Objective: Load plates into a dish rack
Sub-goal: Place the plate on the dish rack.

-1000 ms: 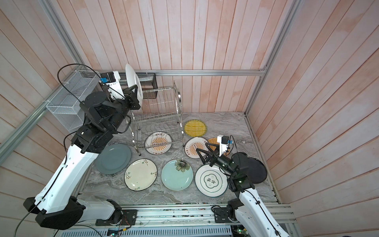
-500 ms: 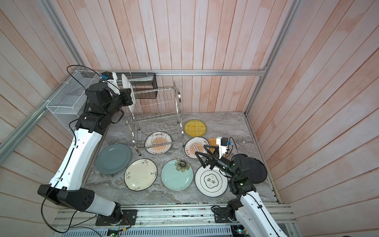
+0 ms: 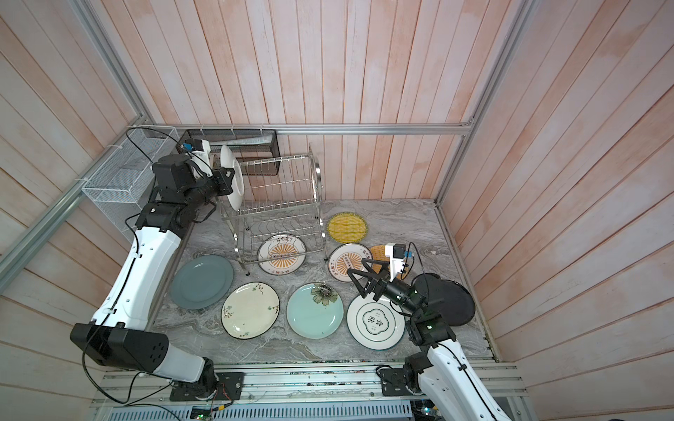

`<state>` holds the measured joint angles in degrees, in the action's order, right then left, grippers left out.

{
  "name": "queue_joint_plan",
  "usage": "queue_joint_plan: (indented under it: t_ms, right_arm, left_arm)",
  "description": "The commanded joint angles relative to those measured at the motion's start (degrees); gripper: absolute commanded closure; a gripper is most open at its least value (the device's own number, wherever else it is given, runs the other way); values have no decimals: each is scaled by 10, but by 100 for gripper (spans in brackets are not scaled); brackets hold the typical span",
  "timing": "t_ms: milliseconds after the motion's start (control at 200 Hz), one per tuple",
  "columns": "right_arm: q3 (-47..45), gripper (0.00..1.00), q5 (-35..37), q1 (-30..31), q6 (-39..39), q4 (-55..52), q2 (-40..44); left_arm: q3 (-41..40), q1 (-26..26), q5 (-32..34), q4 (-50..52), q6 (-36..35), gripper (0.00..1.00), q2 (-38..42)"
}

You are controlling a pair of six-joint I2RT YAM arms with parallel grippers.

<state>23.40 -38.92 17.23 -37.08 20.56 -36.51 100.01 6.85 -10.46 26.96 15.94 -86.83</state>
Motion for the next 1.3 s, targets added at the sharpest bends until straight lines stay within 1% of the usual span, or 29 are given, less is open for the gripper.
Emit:
queue_joint_plan:
  t_ms: [0, 90, 280, 430, 585, 630, 650, 760, 825, 950, 1020, 1165, 1295]
  right_arm:
    - [3, 2, -3, 5, -9, 6, -4]
    - [1, 2, -2, 6, -11, 8, -5]
    - [-4, 2, 3, 8, -15, 9, -3]
    - [-6, 2, 4, 8, -16, 8, -2]
    - [-7, 2, 4, 8, -16, 6, 0]
    - [-7, 2, 6, 8, -17, 6, 0]
    - [-7, 2, 6, 9, -17, 6, 0]
    - [-9, 2, 7, 10, -19, 8, 1]
    - [-10, 2, 6, 10, -20, 8, 3]
    - [-9, 2, 8, 10, -19, 2, 8]
    - [-8, 2, 10, 10, -17, -2, 11]
    - [-8, 2, 11, 9, -15, -8, 14]
    - [-6, 2, 13, 9, -14, -13, 17]
  left_arm:
    - [-22, -3, -14, -22, -1, 100, 12]
    - [-36, -2, -18, -32, -1, 100, 18]
    - [-36, -3, -32, -23, -9, 100, 19]
    - [-56, -2, -29, -27, -12, 100, 31]
    - [-77, 1, -41, -36, -12, 100, 44]
    - [-80, 6, -41, -38, -14, 90, 46]
    - [-82, 7, -41, -38, -15, 89, 46]
    - [-83, 13, -35, -38, -19, 89, 49]
    - [-82, 14, -34, -37, -19, 85, 48]
    - [-78, 20, -33, -37, -21, 84, 49]
    - [-77, 23, -33, -39, -20, 82, 48]
    - [-69, 23, -32, -38, -18, 82, 46]
    - [-58, 24, -32, -34, -17, 76, 46]
